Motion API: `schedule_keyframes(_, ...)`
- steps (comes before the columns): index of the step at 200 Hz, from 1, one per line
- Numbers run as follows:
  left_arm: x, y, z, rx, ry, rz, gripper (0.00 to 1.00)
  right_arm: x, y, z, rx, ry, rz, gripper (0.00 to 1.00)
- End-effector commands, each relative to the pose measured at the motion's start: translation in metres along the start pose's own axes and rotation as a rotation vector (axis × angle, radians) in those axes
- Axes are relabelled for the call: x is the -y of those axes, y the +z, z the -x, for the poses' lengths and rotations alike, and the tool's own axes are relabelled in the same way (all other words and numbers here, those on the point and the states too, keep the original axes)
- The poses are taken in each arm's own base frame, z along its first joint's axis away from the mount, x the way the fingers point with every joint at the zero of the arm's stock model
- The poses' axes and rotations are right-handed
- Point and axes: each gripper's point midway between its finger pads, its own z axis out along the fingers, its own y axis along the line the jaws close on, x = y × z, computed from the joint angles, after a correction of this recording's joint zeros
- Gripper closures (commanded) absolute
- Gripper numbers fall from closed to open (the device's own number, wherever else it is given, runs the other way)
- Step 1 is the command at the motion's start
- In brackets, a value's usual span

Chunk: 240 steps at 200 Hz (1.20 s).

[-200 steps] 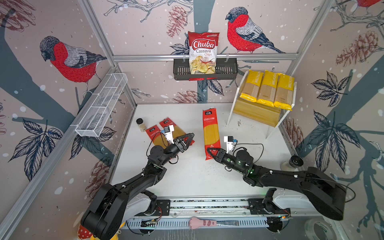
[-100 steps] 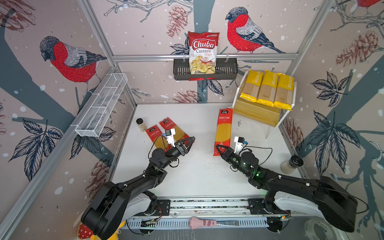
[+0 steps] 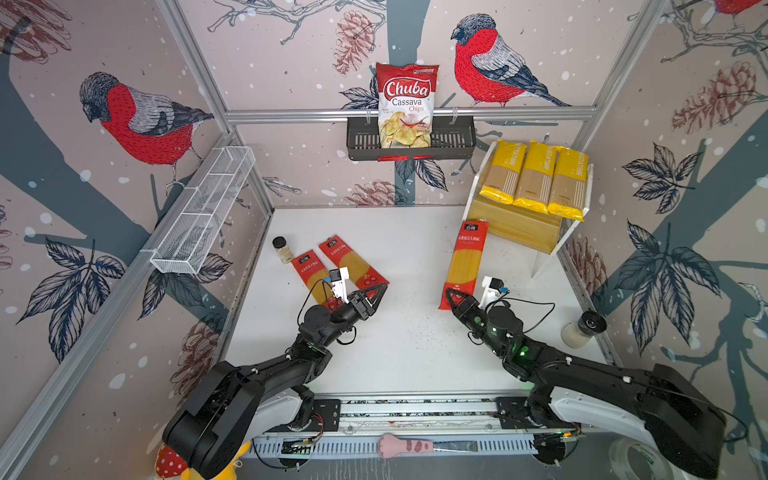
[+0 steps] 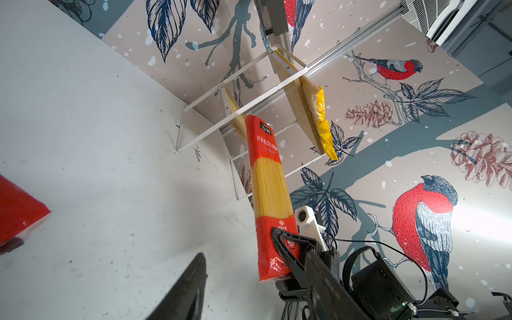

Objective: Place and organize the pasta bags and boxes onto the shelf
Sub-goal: 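Carry the upright spaghetti pack toward the wooden shelf with the right gripper, then lower the spaghetti pack onto the shelf's lower tier with the right gripper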

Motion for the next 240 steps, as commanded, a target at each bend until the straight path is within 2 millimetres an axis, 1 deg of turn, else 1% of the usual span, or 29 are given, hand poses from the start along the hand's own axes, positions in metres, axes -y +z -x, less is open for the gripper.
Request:
schedule_keyframes(1,0.010,-0.001,0.004,0.021,0.013,-0.047,0.43,-0.023,0.001,0.025,0.060,-0.038,0.080,0.94)
schedule_keyframes(24,0.007,-0.001,0.000,0.015,0.003,-0.047,0.44,-0.016,0.002,0.049,0.096,-0.057,0.070,0.94)
schedule_keyframes(50,0.004,-0.001,-0.004,0.008,-0.007,-0.038,0.44,-0.019,0.007,0.077,0.124,-0.097,0.074,0.94)
schedule_keyframes(83,0.002,0.000,-0.008,0.001,-0.017,-0.036,0.44,-0.015,0.022,0.111,0.143,-0.108,0.061,0.93)
schedule_keyframes(104,0.001,0.000,-0.012,-0.004,-0.024,-0.031,0.44,-0.014,0.034,0.127,0.144,-0.087,0.077,0.92)
schedule_keyframes(124,-0.001,0.000,-0.015,-0.008,-0.026,-0.022,0.44,-0.020,0.044,0.138,0.155,-0.080,0.110,0.90)
schedule_keyframes(130,-0.002,0.000,-0.016,-0.009,-0.026,-0.021,0.44,-0.024,0.046,0.143,0.163,-0.083,0.122,0.90)
schedule_keyframes(132,-0.002,0.000,-0.016,-0.009,-0.026,-0.020,0.44,-0.020,0.050,0.142,0.157,-0.079,0.111,0.90)
schedule_keyframes(136,-0.002,0.000,-0.017,-0.010,-0.028,-0.017,0.44,-0.018,0.053,0.143,0.153,-0.075,0.107,0.89)
schedule_keyframes(172,-0.006,0.001,-0.019,-0.015,-0.031,-0.005,0.44,-0.014,0.070,0.161,0.165,-0.013,0.147,0.86)
schedule_keyframes(185,-0.007,0.002,-0.019,-0.016,-0.031,-0.005,0.44,-0.011,0.075,0.167,0.172,0.010,0.153,0.84)
schedule_keyframes(203,-0.009,0.003,-0.021,-0.021,-0.032,0.000,0.45,-0.004,0.082,0.174,0.180,0.053,0.156,0.78)
schedule_keyframes(215,-0.009,0.004,-0.021,-0.024,-0.035,-0.004,0.45,0.000,0.087,0.175,0.168,0.084,0.160,0.74)
schedule_keyframes(240,-0.011,0.005,-0.023,-0.029,-0.044,-0.005,0.45,0.006,0.091,0.172,0.153,0.132,0.181,0.60)
